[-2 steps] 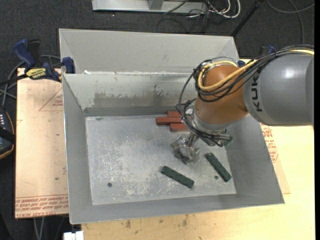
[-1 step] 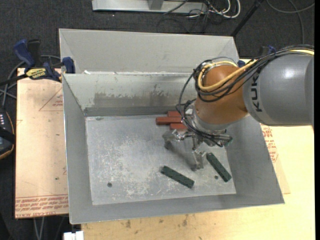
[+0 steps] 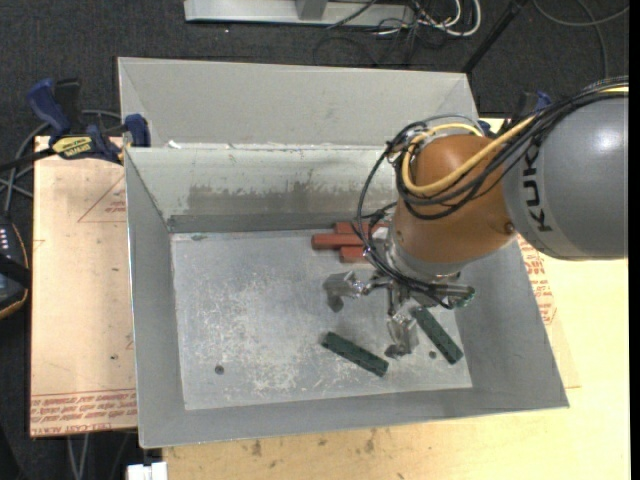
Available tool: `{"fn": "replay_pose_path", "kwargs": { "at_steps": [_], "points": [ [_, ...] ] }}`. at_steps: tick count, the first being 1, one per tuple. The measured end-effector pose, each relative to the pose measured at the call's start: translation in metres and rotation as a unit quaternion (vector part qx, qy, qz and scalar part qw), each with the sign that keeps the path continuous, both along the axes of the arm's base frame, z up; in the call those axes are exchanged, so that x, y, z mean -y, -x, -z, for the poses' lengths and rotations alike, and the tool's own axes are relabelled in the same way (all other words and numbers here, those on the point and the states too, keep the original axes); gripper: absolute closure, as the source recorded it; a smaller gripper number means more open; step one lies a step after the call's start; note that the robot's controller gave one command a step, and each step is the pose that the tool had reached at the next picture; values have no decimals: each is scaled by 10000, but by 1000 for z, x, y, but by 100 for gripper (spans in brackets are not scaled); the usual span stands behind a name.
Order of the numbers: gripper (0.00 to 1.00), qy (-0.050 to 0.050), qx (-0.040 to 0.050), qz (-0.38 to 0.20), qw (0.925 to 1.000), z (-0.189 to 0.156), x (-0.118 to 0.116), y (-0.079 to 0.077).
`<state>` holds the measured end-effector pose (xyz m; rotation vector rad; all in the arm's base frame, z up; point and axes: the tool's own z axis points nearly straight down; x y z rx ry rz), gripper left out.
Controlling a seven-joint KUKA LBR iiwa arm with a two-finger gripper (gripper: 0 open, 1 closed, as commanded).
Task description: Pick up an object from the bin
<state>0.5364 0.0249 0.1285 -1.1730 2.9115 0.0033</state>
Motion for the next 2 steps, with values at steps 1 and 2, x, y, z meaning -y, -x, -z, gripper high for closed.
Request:
{"fn": "replay_pose_path", "kwargs": {
  "at_steps": [1,2],
  "points": [
    [0,-3,28,876,9962,53,8,40],
    [0,4,4,1766,9843,59,28,4]
  ]
}}
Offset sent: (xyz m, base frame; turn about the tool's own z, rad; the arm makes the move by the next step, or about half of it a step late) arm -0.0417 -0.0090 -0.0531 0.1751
